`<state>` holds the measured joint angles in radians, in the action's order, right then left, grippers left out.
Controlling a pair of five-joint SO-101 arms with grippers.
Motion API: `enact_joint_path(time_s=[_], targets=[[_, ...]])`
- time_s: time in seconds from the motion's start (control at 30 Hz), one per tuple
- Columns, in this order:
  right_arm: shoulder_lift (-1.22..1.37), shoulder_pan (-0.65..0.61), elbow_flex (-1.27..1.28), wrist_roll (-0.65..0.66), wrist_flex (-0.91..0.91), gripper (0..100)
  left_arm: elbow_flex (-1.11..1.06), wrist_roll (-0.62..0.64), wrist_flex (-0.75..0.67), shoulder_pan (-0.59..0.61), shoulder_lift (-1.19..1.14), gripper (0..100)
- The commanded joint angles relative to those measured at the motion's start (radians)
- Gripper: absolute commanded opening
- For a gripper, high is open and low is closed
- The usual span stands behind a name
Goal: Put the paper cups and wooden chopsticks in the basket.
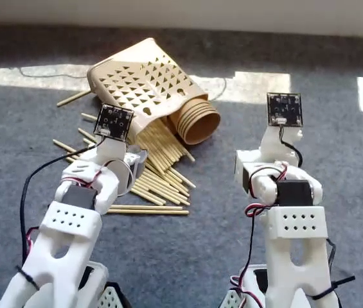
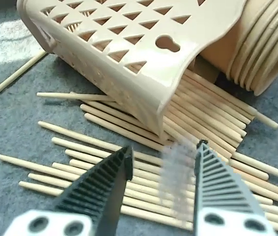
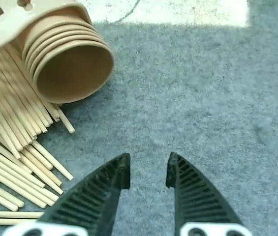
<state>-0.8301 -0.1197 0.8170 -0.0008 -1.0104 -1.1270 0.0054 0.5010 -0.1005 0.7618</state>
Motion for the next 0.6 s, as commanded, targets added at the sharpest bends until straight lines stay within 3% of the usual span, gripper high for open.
enact_joint_path(time_s=[0.0,0.27,0.57], targets=[[-0.027,0.013,0.019,-0.012,0.056,13.5,0.044,0.009,-0.126,-0.028,-0.073,20],[-0.027,0.012,0.041,-0.012,0.059,13.5,0.051,0.008,-0.359,-0.004,-0.346,20],[-0.031,0.010,0.065,-0.012,0.059,13.5,0.051,0.003,-0.523,0.008,-0.414,15]])
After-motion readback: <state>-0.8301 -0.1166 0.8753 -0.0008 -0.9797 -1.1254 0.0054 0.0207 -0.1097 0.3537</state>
